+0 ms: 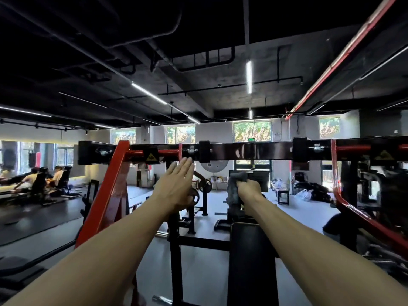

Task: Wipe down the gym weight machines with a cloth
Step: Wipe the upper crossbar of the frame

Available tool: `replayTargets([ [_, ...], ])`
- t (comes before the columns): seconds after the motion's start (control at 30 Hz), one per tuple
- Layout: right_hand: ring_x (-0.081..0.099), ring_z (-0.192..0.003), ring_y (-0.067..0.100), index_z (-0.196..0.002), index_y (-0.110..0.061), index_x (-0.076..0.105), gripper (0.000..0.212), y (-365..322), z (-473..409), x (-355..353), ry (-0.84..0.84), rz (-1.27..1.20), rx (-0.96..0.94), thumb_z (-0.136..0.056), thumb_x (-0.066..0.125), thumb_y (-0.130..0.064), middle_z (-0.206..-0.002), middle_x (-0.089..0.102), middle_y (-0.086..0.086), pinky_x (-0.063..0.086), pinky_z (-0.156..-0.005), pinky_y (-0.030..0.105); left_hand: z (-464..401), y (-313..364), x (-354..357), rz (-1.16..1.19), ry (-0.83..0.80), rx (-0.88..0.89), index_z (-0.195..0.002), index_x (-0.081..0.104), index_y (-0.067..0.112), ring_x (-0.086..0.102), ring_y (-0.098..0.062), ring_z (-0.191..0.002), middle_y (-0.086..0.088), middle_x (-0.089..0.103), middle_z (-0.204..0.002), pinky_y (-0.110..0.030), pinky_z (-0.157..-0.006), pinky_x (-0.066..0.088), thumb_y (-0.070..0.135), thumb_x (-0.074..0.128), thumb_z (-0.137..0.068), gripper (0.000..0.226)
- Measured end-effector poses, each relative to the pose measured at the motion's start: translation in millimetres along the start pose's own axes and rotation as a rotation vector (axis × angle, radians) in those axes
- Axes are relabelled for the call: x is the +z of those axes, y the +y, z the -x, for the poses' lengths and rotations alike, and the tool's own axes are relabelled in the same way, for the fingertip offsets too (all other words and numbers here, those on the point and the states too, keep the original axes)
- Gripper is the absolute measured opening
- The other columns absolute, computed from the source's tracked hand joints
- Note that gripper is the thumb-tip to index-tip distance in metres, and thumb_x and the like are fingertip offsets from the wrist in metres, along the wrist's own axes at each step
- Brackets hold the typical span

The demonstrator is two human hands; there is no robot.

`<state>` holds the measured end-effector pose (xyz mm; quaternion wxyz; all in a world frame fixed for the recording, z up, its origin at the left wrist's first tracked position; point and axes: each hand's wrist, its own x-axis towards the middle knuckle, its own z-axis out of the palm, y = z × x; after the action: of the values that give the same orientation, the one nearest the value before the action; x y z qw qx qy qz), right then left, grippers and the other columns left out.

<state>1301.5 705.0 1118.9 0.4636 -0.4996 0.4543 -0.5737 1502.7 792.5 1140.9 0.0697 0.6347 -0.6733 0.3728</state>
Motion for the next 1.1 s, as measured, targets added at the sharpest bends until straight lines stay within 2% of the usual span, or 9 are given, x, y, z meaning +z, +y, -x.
replayTargets([
  [0.1, 0.059, -0.064, 0.025, -0.096, -0.004, 0.067, 0.011, -5, -35, 2, 0.009, -0.268, -0.026, -0.097, 0.058, -0.010, -0.072, 0.065, 0.012, 0.040, -0.062, 0.039, -37, 3, 14, -0.049, 0.099, -0.050, -0.158, -0.017, 0.003, -0.022, -0.028, -0.153, -0.015, -0.025, -0.165, -0.045, -0.127, -0.005, 0.046, 0.058, -0.096, 0.106],
  [0.2, 0.065, -0.075, 0.026, -0.090, -0.009, 0.067, 0.011, -18, -67, 7, 0.081, -0.372, -0.108, -0.098, 0.061, -0.013, -0.085, 0.071, 0.008, 0.049, -0.065, 0.041, -68, 7, 28, -0.091, 0.207, -0.072, -0.156, -0.019, 0.000, -0.023, -0.031, -0.152, -0.019, -0.024, -0.164, -0.046, -0.127, -0.003, 0.045, 0.060, -0.095, 0.109],
  [0.33, 0.065, -0.070, 0.016, -0.095, -0.016, 0.065, 0.014, -52, -100, 14, 0.191, -0.388, -0.441, -0.104, 0.055, -0.019, -0.080, 0.067, 0.001, 0.049, -0.057, 0.021, -100, 12, 47, -0.109, 0.364, -0.082, -0.156, -0.016, -0.003, -0.019, -0.034, -0.153, -0.023, -0.021, -0.164, -0.048, -0.128, 0.001, 0.032, 0.056, -0.100, 0.098],
  [0.43, 0.059, -0.121, 0.023, -0.126, -0.019, 0.063, 0.026, -61, -136, 25, 0.277, 0.043, -0.833, -0.106, 0.047, -0.017, -0.126, 0.066, 0.005, 0.048, -0.097, 0.035, -114, 18, 60, -0.102, 0.502, -0.106, -0.157, -0.006, -0.008, -0.007, -0.036, -0.156, -0.028, -0.010, -0.165, -0.049, -0.127, 0.012, 0.017, 0.059, -0.099, 0.090],
  [0.5, 0.030, -0.149, 0.023, -0.154, -0.014, 0.038, 0.053, -52, -166, 30, 0.205, 0.620, -1.040, -0.103, 0.046, -0.007, -0.159, 0.039, 0.008, 0.021, -0.124, 0.041, -120, 21, 63, -0.121, 0.550, -0.102, -0.156, -0.003, -0.011, -0.003, -0.039, -0.156, -0.031, -0.007, -0.165, -0.050, -0.126, 0.015, 0.016, 0.058, -0.099, 0.087],
  [0.6, 0.003, -0.156, 0.023, -0.162, -0.014, 0.005, 0.073, -21, -196, 32, 0.015, 1.371, -1.111, -0.104, 0.047, -0.026, -0.170, 0.006, 0.005, -0.007, -0.125, 0.039, -126, 22, 63, -0.121, 0.537, -0.119, -0.156, -0.004, -0.011, -0.006, -0.039, -0.155, -0.031, -0.010, -0.164, -0.050, -0.127, 0.013, 0.017, 0.057, -0.099, 0.088],
  [0.67, -0.003, -0.156, 0.026, -0.162, -0.016, 0.000, 0.080, 11, -206, 39, 0.002, 1.482, -1.119, -0.102, 0.048, -0.040, -0.169, -0.005, 0.006, -0.009, -0.124, 0.040, -124, 24, 64, -0.113, 0.513, -0.130, -0.155, -0.011, -0.010, -0.014, -0.038, -0.154, -0.030, -0.018, -0.163, -0.050, -0.127, 0.005, 0.015, 0.051, -0.099, 0.087],
  [0.93, 0.016, -0.155, 0.022, -0.158, -0.008, 0.024, 0.075, -2, -210, 86, 0.336, 0.797, -1.098, -0.090, 0.045, 0.016, -0.165, 0.025, 0.008, 0.002, -0.126, 0.035, -122, 23, 65, -0.052, 0.480, -0.092, -0.153, -0.021, -0.008, -0.025, -0.037, -0.152, -0.027, -0.030, -0.160, -0.049, -0.127, 0.000, 0.008, 0.006, -0.089, 0.071],
  [1.1, 0.053, -0.127, 0.033, -0.132, 0.000, 0.058, 0.038, -49, -212, 81, 0.651, 0.282, -1.007, -0.096, 0.049, 0.005, -0.133, 0.062, 0.018, 0.043, -0.106, 0.048, -121, 23, 65, -0.083, 0.448, -0.109, -0.151, -0.023, -0.008, -0.027, -0.039, -0.151, -0.029, -0.031, -0.159, -0.050, -0.127, -0.001, 0.008, 0.000, -0.087, 0.071],
])
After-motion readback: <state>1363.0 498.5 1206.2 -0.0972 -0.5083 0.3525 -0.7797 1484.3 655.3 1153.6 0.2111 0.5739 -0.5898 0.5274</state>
